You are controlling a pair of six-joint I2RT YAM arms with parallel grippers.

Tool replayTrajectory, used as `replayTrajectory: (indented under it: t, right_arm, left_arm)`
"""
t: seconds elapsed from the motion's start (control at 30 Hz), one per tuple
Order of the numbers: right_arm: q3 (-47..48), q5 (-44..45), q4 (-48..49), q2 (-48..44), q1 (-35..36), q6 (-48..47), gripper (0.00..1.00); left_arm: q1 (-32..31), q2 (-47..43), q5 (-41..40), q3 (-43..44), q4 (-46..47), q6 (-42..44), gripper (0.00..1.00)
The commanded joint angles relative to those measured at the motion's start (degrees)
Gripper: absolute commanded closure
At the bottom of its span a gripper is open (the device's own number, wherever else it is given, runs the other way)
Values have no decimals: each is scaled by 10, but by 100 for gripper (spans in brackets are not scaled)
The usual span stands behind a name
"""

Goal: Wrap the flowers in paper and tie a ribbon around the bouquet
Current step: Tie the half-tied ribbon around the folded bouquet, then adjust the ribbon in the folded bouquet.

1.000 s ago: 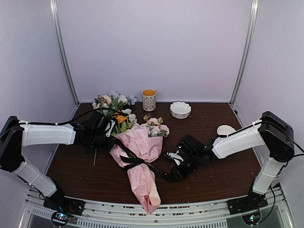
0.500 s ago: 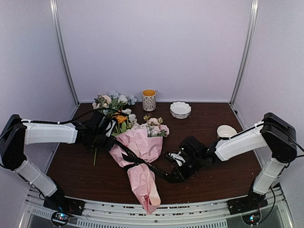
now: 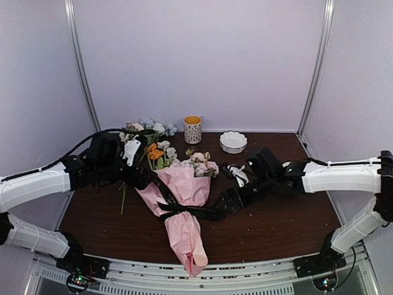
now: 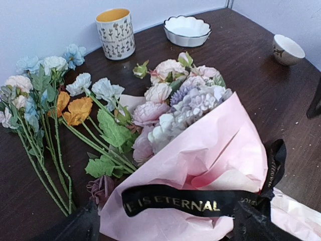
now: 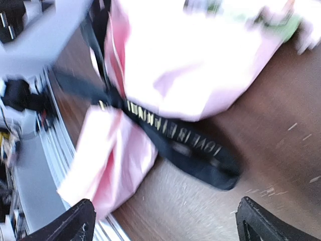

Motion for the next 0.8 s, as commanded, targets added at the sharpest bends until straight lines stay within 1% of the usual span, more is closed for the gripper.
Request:
replayTrajectory:
  t: [0.0, 0.03, 0.07, 0.1, 0.17, 0.2, 0.23, 0.27, 0.33, 0.43, 0.5, 0.57, 0.6, 0.67, 0.73, 0.77]
  right_arm:
    - [25, 64, -14, -87, -66, -7, 0]
    - [26, 70, -9, -100, -79, -7, 0]
    - [29, 75, -9, -109, -89, -8, 0]
    - [34, 80, -14, -116, -94, -11, 0]
    - [39, 90, -24, -123, -98, -19, 0]
    - [40, 93, -27, -123, -98, -21, 0]
    - [38, 93, -28, -122, -98, -21, 0]
    - [37, 91, -29, -121, -97, -21, 0]
    - [30, 82, -30, -115, -98, -17, 0]
    - [15, 77, -21, -112, -97, -10, 0]
    - [6, 74, -11, -108, -98, -7, 0]
    - [5, 71, -13, -101, -98, -4, 0]
    - [5, 69, -15, -99, -98, -4, 0]
    - [0, 69, -12, -101, -98, -3, 0]
    - [-4, 75, -11, -105, -98, -5, 0]
    - [-5, 77, -13, -105, -98, -6, 0]
  left_arm:
    - [-1, -58, -7, 14, -43, -12, 2]
    - [-1, -68, -13, 14, -51, -19, 3]
    - [-1, -76, -7, 13, -57, -19, 5]
    - [-1, -81, 11, 12, -62, -21, 11]
    - [-4, -77, 76, 12, -76, -23, 29]
    - [-17, -71, 99, 12, -82, -26, 34]
    - [-32, -62, 113, 9, -88, -32, 34]
    - [-45, -55, 121, 5, -93, -38, 32]
    - [-63, -33, 125, -3, -105, -54, 24]
    - [-75, 2, 145, -20, -105, -53, 14]
    - [-76, 24, 173, -31, -75, -49, 12]
    - [-76, 49, 181, -24, -57, -49, 14]
    - [-76, 62, 182, -18, -53, -48, 17]
    - [-76, 80, 184, -11, -43, -46, 32]
    - [-77, 91, 191, -11, -33, -45, 52]
    - [-77, 94, 198, -12, -29, -45, 64]
